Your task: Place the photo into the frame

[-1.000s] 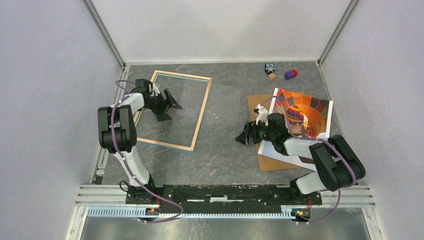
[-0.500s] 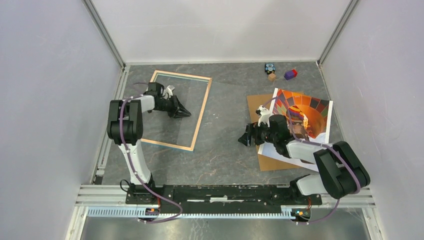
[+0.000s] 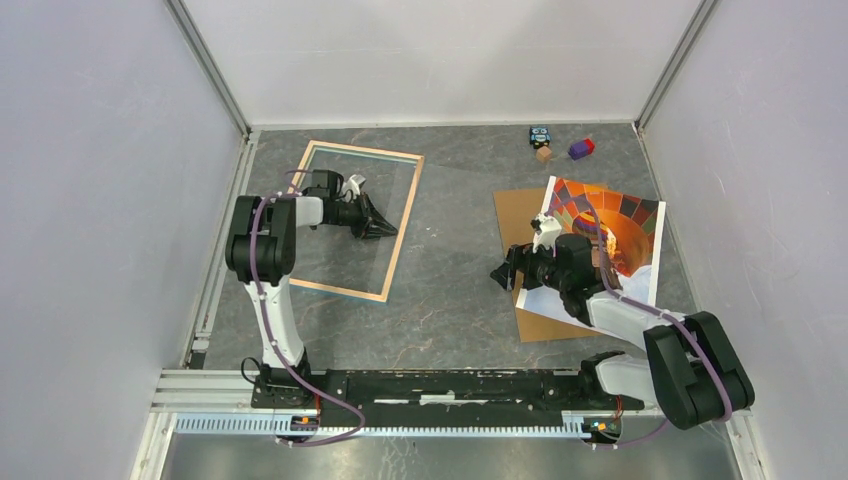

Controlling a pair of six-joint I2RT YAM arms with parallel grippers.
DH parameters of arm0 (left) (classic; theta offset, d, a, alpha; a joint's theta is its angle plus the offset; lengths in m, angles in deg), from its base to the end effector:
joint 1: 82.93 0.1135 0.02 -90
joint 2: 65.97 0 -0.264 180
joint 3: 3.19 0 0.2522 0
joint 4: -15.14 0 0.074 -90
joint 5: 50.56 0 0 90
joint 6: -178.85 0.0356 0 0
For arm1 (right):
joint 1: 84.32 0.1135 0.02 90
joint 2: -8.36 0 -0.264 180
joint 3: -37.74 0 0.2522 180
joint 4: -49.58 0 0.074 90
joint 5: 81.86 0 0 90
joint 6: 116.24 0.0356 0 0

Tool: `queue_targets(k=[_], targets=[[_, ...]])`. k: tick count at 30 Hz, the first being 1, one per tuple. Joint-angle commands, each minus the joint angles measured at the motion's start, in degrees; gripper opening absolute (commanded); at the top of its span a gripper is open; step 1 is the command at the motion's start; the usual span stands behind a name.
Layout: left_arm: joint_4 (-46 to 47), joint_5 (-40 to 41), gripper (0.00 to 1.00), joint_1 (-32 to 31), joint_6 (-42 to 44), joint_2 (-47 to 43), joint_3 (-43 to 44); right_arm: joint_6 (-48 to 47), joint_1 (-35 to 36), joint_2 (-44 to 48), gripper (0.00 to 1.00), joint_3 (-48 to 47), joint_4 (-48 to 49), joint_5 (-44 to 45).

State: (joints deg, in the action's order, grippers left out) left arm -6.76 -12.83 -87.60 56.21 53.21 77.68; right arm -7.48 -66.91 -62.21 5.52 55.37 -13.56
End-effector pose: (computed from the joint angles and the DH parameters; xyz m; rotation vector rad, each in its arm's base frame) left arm 0.3906 -0.0602 0.1045 -0.2981 2.5961 -1.4250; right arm 0.2062 0.0784 0.1484 -0.2034 2.1841 0.7685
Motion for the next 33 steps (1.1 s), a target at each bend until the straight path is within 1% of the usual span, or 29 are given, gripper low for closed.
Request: queue_targets(k=[1, 4, 7, 10, 16, 19, 22, 24, 29, 31, 33], targets=[[1.9, 2.8, 0.15, -0.8, -1.9, 2.1, -0.8, -0.2, -0.7, 1.5, 0.9, 0.7, 2.2, 0.6], [1.9, 3.5, 0.18, -1.0, -1.7, 2.3, -1.3, -0.1, -1.0, 1.5, 0.9, 0.9, 2.4, 0.1], [2.1, 2.9, 0.17, -2.2, -1.8, 2.9, -1.4, 0.1, -1.1, 1.3, 0.9, 0.9, 2.7, -0.3], [3.9, 2.8, 0.17, -3.6, -3.7, 3.2, -2.2, 0.1, -1.3, 1.4, 0.9, 0.9, 2.6, -0.5], [13.0, 2.6, 0.14, -7.2, -11.3, 2.1, -5.1, -0.1, -1.9, 3.5, 0.9, 1.6, 2.3, 0.5], [14.7, 3.7, 0.08, -9.2, -13.5, 1.5, -5.2, -0.2, -2.1, 4.3, 0.9, 1.8, 2.2, 0.8], [15.1, 5.3, 0.03, -9.1, -14.5, -0.5, -5.9, -0.1, -2.3, 4.5, 0.9, 2.0, 2.2, 1.0], [11.1, 6.2, 0.02, -8.6, -11.6, -2.8, -4.8, 0.0, -2.4, 4.3, 0.9, 2.1, 2.4, 1.0], [-12.7, 10.4, 0.02, -6.2, 3.5, -6.8, 3.9, 0.1, -2.5, 4.3, 0.89, 2.1, 2.3, 0.8], [-21.9, 14.2, 0.02, -4.8, 10.0, -7.4, 7.5, 0.0, -2.5, 4.4, 0.89, 2.2, 2.6, 0.7], [-28.9, 17.2, 0.02, -3.2, 15.4, -7.8, 10.2, 0.3, -2.5, 4.3, 0.89, 2.3, 2.9, 0.3]])
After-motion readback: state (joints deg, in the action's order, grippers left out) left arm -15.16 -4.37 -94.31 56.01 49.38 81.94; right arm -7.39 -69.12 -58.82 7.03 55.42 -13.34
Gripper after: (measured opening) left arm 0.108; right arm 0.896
